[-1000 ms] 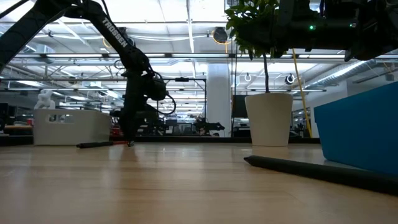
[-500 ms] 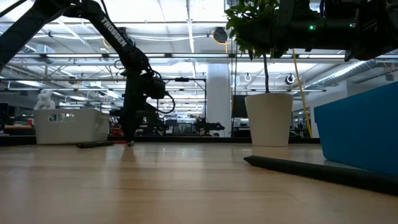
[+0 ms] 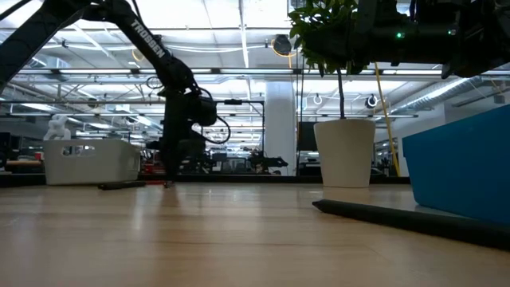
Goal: Sort pens & pencils
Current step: Put the red pencil into the blue bin
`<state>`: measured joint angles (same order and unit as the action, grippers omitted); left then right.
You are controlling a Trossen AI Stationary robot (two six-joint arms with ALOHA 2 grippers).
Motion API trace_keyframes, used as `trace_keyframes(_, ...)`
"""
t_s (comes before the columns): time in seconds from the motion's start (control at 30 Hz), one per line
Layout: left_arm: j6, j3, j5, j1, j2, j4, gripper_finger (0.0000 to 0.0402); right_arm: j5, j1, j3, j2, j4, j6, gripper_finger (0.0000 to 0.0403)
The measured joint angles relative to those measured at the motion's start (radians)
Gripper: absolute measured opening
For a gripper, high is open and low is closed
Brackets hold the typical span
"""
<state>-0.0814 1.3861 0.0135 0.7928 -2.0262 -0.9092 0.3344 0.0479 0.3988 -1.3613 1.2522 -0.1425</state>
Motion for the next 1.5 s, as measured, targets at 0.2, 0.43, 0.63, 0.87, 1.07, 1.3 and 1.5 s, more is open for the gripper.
trace_keyframes(0.2,0.001,0.000,-0.087,-0.030,-0.001,0.062,0.0001,0.000,0.000,0.000,0.000,0.000,0.000,0.0143)
trace_keyframes(0.43,-0.010,0.027,-0.182,-0.074,-0.009,0.119,0.0000,0.000,0.000,0.000,0.000,0.000,-0.008,0.0143)
trace_keyframes(0.63,-0.012,0.058,-0.226,-0.140,-0.008,0.170,0.0000,0.000,0.000,0.000,0.000,0.000,-0.008,0.0143)
trace_keyframes(0.87,-0.001,0.073,-0.241,-0.229,-0.007,0.212,0.0000,0.000,0.000,0.000,0.000,0.000,-0.008,0.0143)
trace_keyframes(1.07,0.045,0.116,-0.158,-0.252,0.014,0.057,0.0001,0.000,0.000,0.000,0.000,-0.001,-0.008,0.0143)
trace_keyframes(1.3,0.021,0.096,-0.005,-0.254,0.119,-0.180,0.0001,0.000,0.000,0.000,0.000,-0.007,-0.018,0.0143)
trace_keyframes(1.5,-0.039,-0.079,0.041,-0.265,0.237,-0.185,0.0000,0.000,0.000,0.000,0.000,-0.007,-0.019,0.0143)
